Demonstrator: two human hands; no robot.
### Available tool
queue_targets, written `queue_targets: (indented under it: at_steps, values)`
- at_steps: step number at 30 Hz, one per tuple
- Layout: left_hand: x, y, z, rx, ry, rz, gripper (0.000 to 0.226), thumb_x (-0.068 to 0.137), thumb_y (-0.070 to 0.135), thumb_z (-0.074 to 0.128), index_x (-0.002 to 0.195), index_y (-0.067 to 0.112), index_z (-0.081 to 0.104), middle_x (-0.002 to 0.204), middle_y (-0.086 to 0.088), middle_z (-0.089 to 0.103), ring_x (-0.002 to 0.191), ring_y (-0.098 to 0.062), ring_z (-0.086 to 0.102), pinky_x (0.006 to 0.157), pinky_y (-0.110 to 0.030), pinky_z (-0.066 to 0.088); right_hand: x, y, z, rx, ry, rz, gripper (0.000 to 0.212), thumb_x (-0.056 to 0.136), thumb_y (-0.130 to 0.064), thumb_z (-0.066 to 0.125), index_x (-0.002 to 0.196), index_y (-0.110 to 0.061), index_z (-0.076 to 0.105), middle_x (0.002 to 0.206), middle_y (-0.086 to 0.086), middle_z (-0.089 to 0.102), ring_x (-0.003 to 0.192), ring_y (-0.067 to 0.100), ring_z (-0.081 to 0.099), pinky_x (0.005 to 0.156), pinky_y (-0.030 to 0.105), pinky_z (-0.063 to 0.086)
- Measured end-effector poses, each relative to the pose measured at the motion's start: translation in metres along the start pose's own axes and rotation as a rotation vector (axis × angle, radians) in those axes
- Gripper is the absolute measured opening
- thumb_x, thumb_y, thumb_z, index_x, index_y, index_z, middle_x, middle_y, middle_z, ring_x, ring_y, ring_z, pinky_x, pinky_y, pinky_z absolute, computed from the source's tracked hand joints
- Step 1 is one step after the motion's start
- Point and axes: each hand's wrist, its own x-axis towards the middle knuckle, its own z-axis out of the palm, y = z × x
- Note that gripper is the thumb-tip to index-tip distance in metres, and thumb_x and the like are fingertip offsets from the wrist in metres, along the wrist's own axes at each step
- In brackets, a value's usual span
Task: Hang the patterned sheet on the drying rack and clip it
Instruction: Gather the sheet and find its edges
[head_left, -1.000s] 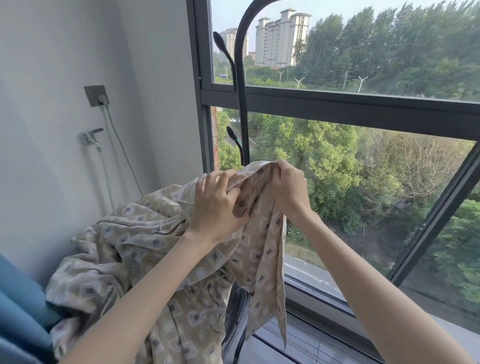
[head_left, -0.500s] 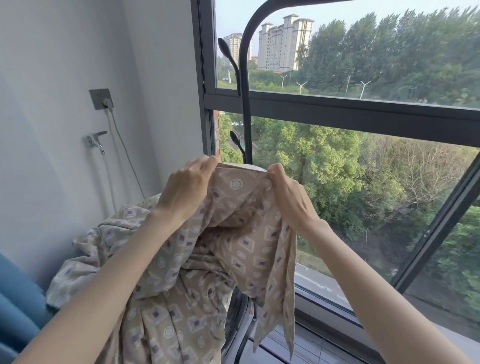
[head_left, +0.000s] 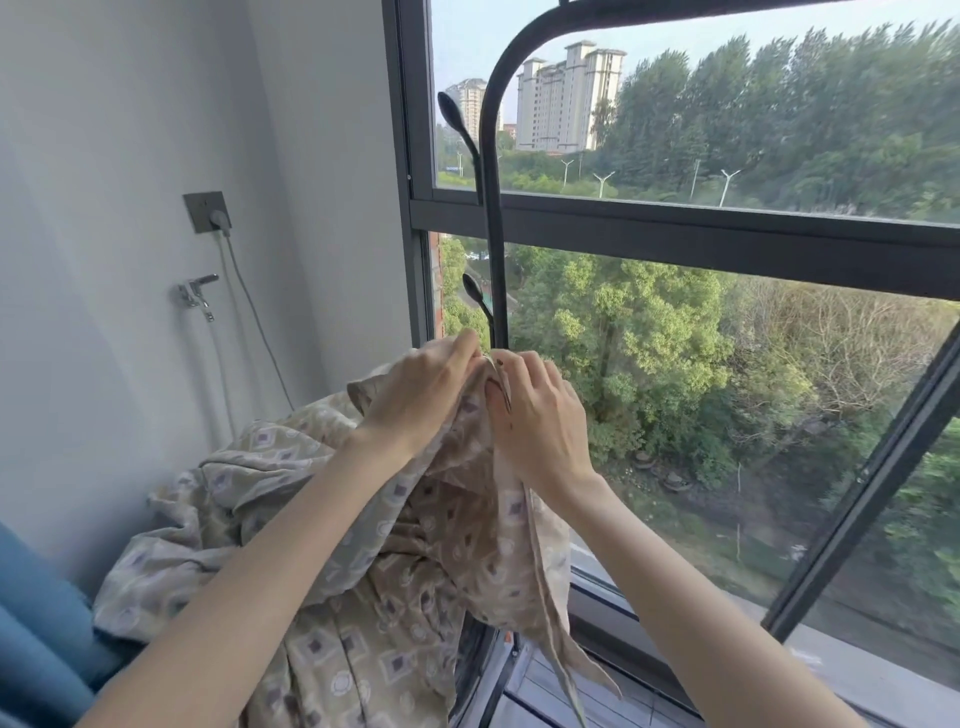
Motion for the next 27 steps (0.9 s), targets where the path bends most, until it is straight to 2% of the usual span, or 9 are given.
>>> queue_targets:
  at_steps: [2, 5, 8, 12, 16, 19, 22, 24, 27]
  values:
    - [-0.002, 0.002, 0.003, -0.013, 0.016, -0.022, 0.009, 0.098, 0.017, 0.047, 0.093, 0.009, 0.049, 0.069, -0.002, 0.053, 0.051, -0.012, 0.048, 0.051, -0.021, 0.046, 0.001, 0.001, -0.001, -0.043, -0.002, -0.011, 0.022, 0.096, -0.025, 0.043, 0.095, -0.013, 0.061, 0.087, -0.001, 0.061, 0.073, 0.020, 0.060, 0.057, 0.028, 0.044]
    - [-0.010, 0.004, 0.005, 0.035, 0.109, -0.023, 0.014, 0.095, 0.023, 0.048, 0.090, 0.010, 0.052, 0.074, -0.001, 0.055, 0.061, -0.012, 0.046, 0.060, -0.026, 0.045, 0.001, 0.007, -0.004, -0.088, -0.036, 0.014, 0.005, 0.090, -0.009, 0.055, 0.088, -0.009, 0.060, 0.081, 0.001, 0.060, 0.060, 0.022, 0.062, 0.048, 0.024, 0.034]
    - [-0.022, 0.004, 0.013, 0.080, 0.113, -0.062, 0.019, 0.091, 0.033, 0.054, 0.091, 0.015, 0.057, 0.091, 0.000, 0.059, 0.081, -0.018, 0.053, 0.076, -0.034, 0.041, 0.009, 0.014, -0.006, -0.126, -0.006, 0.060, 0.008, 0.089, -0.006, 0.058, 0.093, -0.010, 0.063, 0.084, 0.001, 0.064, 0.070, 0.022, 0.063, 0.054, 0.023, 0.034]
    - [-0.041, -0.001, 0.023, 0.074, 0.060, -0.155, 0.029, 0.083, 0.043, 0.062, 0.095, 0.017, 0.065, 0.100, -0.001, 0.059, 0.094, -0.022, 0.055, 0.084, -0.041, 0.038, 0.018, 0.016, -0.009, -0.053, 0.007, 0.138, 0.019, 0.095, -0.009, 0.047, 0.106, -0.014, 0.062, 0.095, 0.000, 0.065, 0.080, 0.023, 0.062, 0.059, 0.030, 0.044]
    - [-0.049, -0.009, 0.027, 0.101, -0.009, -0.234, 0.028, 0.087, 0.038, 0.059, 0.094, 0.012, 0.068, 0.100, -0.005, 0.060, 0.091, -0.025, 0.054, 0.079, -0.040, 0.043, 0.023, 0.015, -0.011, -0.001, 0.019, 0.187, 0.022, 0.097, -0.012, 0.042, 0.108, -0.017, 0.061, 0.102, -0.003, 0.064, 0.072, 0.024, 0.062, 0.058, 0.035, 0.049]
    - [-0.054, -0.015, 0.021, 0.061, -0.014, -0.285, 0.018, 0.093, 0.019, 0.054, 0.098, 0.005, 0.064, 0.098, -0.007, 0.062, 0.085, -0.026, 0.058, 0.077, -0.038, 0.048, 0.024, 0.015, -0.013, 0.009, 0.012, 0.188, 0.024, 0.099, -0.014, 0.040, 0.110, -0.017, 0.061, 0.103, -0.004, 0.063, 0.069, 0.025, 0.062, 0.055, 0.034, 0.048]
    - [-0.039, -0.019, -0.007, 0.139, 0.062, -0.277, 0.020, 0.086, -0.003, 0.047, 0.101, -0.004, 0.062, 0.096, -0.016, 0.064, 0.082, -0.031, 0.062, 0.079, -0.037, 0.050, 0.022, 0.016, -0.015, 0.006, -0.014, 0.186, 0.023, 0.099, -0.015, 0.041, 0.109, -0.018, 0.062, 0.102, -0.004, 0.064, 0.069, 0.026, 0.062, 0.056, 0.035, 0.049]
    - [-0.020, -0.022, -0.034, 0.237, 0.150, -0.207, 0.025, 0.083, 0.002, 0.044, 0.100, -0.005, 0.061, 0.094, -0.018, 0.065, 0.077, -0.032, 0.061, 0.078, -0.039, 0.049, 0.024, 0.017, -0.018, 0.011, -0.017, 0.181, 0.022, 0.098, -0.013, 0.042, 0.107, -0.017, 0.062, 0.100, -0.002, 0.065, 0.068, 0.026, 0.061, 0.055, 0.035, 0.049]
    - [0.005, -0.032, -0.062, 0.427, 0.263, -0.088, 0.022, 0.083, 0.004, 0.054, 0.102, -0.003, 0.062, 0.099, -0.015, 0.066, 0.080, -0.031, 0.059, 0.079, -0.039, 0.044, 0.031, 0.014, -0.026, 0.049, 0.025, 0.153, 0.021, 0.096, -0.011, 0.042, 0.102, -0.013, 0.062, 0.092, 0.003, 0.067, 0.065, 0.028, 0.060, 0.052, 0.034, 0.045]
